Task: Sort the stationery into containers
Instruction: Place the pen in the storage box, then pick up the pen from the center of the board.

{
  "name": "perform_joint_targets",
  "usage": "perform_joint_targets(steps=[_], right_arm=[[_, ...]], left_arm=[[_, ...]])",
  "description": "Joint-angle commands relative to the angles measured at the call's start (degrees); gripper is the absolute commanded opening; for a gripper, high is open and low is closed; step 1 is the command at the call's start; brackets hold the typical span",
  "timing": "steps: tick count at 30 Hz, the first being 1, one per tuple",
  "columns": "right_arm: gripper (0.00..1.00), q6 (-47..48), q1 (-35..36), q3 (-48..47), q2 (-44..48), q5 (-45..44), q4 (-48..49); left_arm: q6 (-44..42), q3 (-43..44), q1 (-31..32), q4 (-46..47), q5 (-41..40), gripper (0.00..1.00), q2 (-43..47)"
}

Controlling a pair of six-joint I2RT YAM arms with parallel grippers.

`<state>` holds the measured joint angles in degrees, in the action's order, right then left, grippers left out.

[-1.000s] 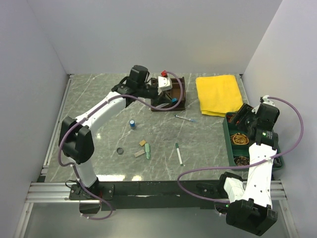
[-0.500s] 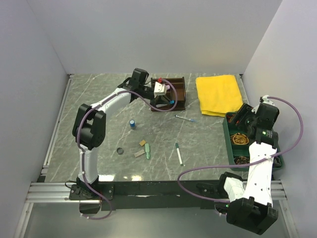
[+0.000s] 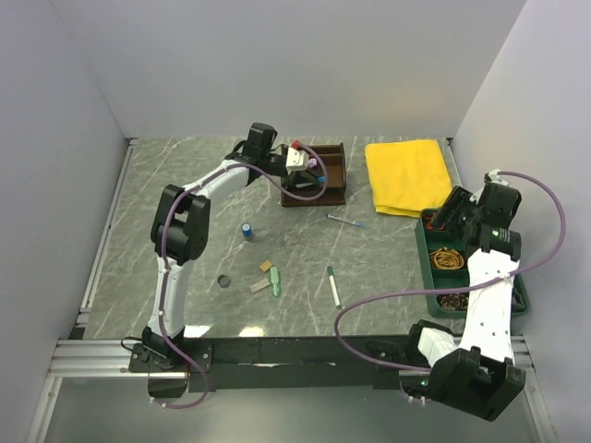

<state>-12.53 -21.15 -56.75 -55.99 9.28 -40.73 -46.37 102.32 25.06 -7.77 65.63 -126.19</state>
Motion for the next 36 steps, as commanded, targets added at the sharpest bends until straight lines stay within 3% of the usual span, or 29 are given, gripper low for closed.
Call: perform_joint_targets(steps=[1, 4, 6, 7, 10, 15, 19, 22, 26, 28, 36], right_arm=[[0.74, 1.81, 0.14, -4.42, -1.67, -1.37, -0.13], [0.74, 2.60, 0.14, -5.74, -3.16, -1.54, -0.49], [0.73, 2.78, 0.14, -6.53, -4.13, -1.81, -0.40], [0.73, 2.78, 0.14, -6.70, -4.48, -1.81, -0.23], [0.74, 2.87, 0.14, -7.23, -5.18, -1.46, 0.04], [0.73, 2.78, 0.14, -6.71, -5.27, -1.11, 0.39], [0.74, 2.60, 0.23, -5.30, -4.48, 1.08, 0.74], [0.74, 3.30, 0.14, -3.55, -3.52, 3.81, 1.53], [0.74, 3.40, 0.14, -1.87, -2.03, 7.41, 2.76], [0.74, 3.66, 0.14, -2.13, -1.58, 8.38, 2.67], [0.75, 4.54, 0.14, -4.60, 1.05, 10.32, 0.39]], left_arm=[[-0.92, 5.42, -1.41, 3.99, 2.84, 0.01, -3.52], [1.63, 7.01, -2.12, 6.44, 2.93, 0.04, -5.46], [2.51, 6.84, -2.38, 7.33, 2.23, 0.15, -5.73], [2.69, 5.01, -2.38, 8.90, 1.62, 0.27, -5.04], [1.81, 0.53, -2.38, 12.42, 0.03, 0.37, -2.23], [-0.83, -5.01, -2.30, 8.21, 1.34, 0.41, 5.59], [1.72, -15.89, -0.46, 8.48, 0.56, 0.46, 17.17], [-4.93, -17.95, 3.66, -5.19, -5.21, 0.52, 21.24], [-4.96, -11.56, 10.00, -19.79, -13.41, 0.57, 19.15], [-7.50, -1.02, 13.24, -31.71, -15.87, 0.57, 12.86], [-5.49, 16.29, 18.27, -31.42, -22.29, 0.60, -1.04]])
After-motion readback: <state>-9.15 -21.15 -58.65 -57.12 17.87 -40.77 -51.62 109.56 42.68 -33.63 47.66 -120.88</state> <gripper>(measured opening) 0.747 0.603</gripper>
